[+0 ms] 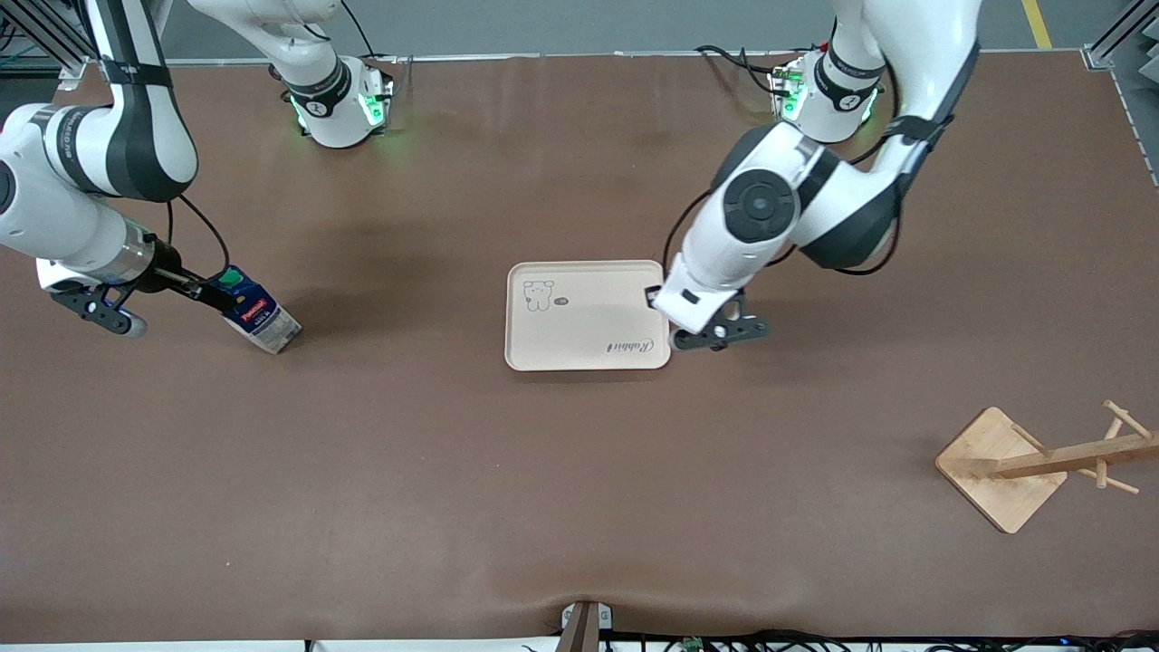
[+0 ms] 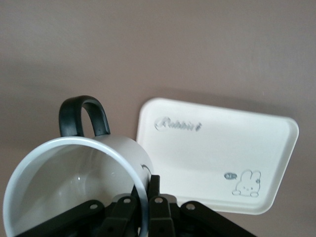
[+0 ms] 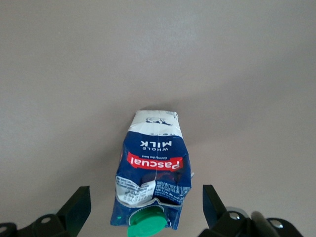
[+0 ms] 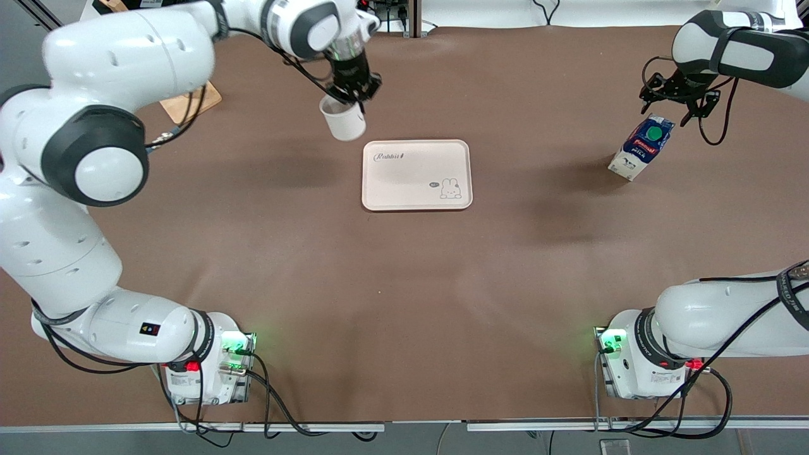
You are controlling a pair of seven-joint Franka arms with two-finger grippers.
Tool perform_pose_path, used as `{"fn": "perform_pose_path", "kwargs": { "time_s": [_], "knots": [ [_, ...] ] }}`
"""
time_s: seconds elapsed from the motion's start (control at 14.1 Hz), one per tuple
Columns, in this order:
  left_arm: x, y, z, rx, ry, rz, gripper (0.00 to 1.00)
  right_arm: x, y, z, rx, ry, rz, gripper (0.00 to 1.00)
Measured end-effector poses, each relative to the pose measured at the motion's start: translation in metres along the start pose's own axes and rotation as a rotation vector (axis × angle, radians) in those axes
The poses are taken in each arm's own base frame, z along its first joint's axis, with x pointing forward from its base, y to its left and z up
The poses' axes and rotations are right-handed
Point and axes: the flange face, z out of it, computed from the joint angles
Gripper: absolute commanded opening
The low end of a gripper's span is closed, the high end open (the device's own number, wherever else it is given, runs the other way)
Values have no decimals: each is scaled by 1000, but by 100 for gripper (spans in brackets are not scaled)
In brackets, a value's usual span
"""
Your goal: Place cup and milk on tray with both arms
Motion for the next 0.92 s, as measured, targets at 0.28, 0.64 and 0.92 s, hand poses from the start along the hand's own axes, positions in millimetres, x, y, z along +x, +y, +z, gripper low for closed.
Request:
{"fn": "perform_pose_path", "kwargs": {
  "time_s": [0.28,0.64,0.92],
  "knots": [
    [-35,32,50,22,66,-4,0,-2,1,7,2,4,1,100],
    [-89,53,103,84,138,-11,0,-8,2,24,8,20,1,100],
    [-105,50,146,100,202,-2,0,-12,3,33,8,18,1,100]
  ]
}}
